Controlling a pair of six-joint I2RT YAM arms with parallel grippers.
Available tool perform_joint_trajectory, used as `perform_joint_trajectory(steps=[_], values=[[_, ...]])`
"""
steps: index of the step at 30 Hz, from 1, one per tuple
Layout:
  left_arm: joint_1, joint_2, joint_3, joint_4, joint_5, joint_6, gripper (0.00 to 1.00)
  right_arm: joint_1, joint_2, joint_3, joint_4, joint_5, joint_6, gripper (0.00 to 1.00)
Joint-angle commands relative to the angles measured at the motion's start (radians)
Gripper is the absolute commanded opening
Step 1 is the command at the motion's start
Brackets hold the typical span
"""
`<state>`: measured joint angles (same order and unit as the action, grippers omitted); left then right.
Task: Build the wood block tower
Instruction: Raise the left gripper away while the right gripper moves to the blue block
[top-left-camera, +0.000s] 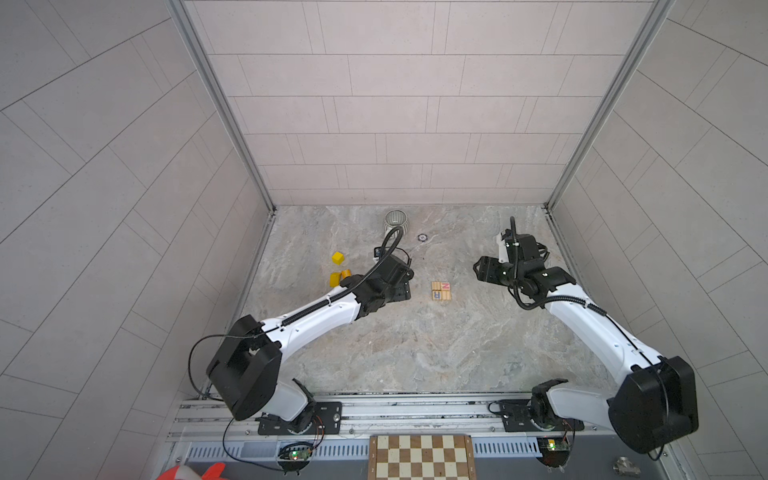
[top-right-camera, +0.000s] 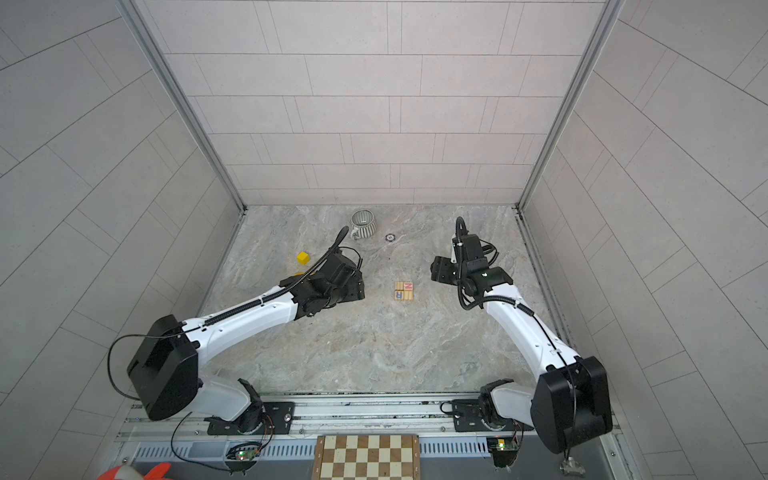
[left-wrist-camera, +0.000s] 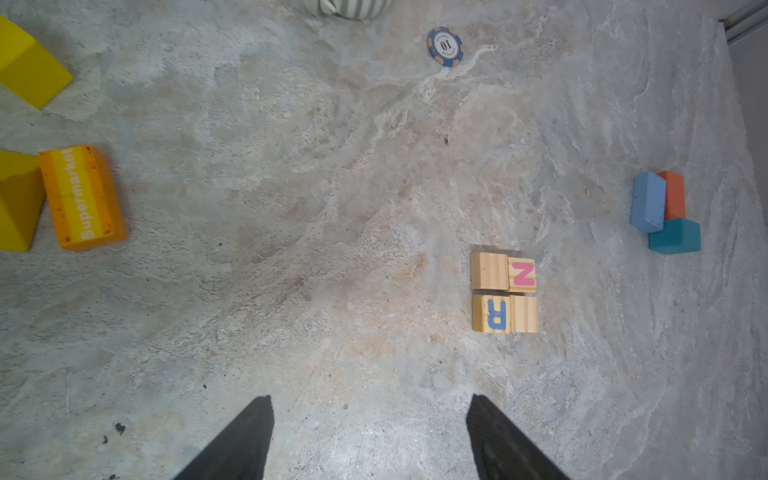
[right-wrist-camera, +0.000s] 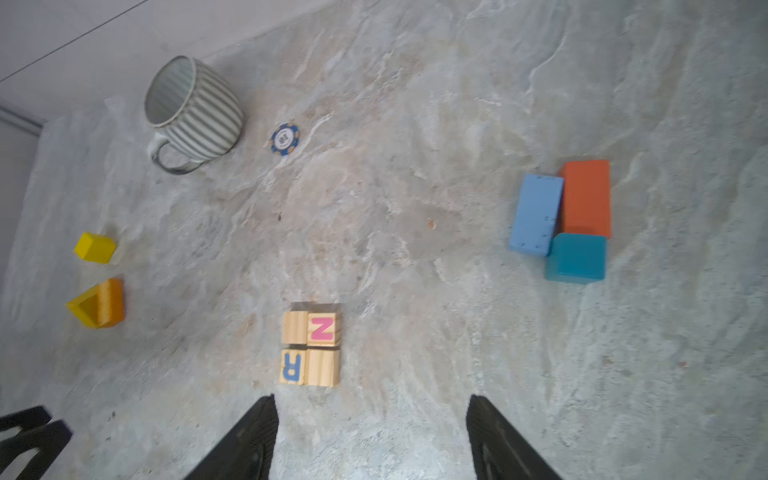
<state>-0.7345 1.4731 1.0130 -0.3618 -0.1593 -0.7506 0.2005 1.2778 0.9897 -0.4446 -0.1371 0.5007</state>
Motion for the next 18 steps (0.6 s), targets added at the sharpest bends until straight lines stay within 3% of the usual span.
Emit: perform_joint_trajectory(steps=[1,12,15,18], values=[[0.017,0.024,0.019,0.02,-0.023,0.007,0.8,-0.047,0.089,0.067,-0.063,0.072,-0.037,0.7],[0.033,0.147,0.055,0.124,-0.019,0.008,0.8,-0.116,0.406,0.296,-0.114,0.199,-0.053,0.69],[0.053,0.17,0.047,0.148,0.012,0.007,0.8,-0.126,0.501,0.376,-0.174,0.223,-0.044,0.64],[0.076,0.183,0.038,0.168,0.052,0.007,0.8,-0.14,0.589,0.44,-0.213,0.222,-0.039,0.53]])
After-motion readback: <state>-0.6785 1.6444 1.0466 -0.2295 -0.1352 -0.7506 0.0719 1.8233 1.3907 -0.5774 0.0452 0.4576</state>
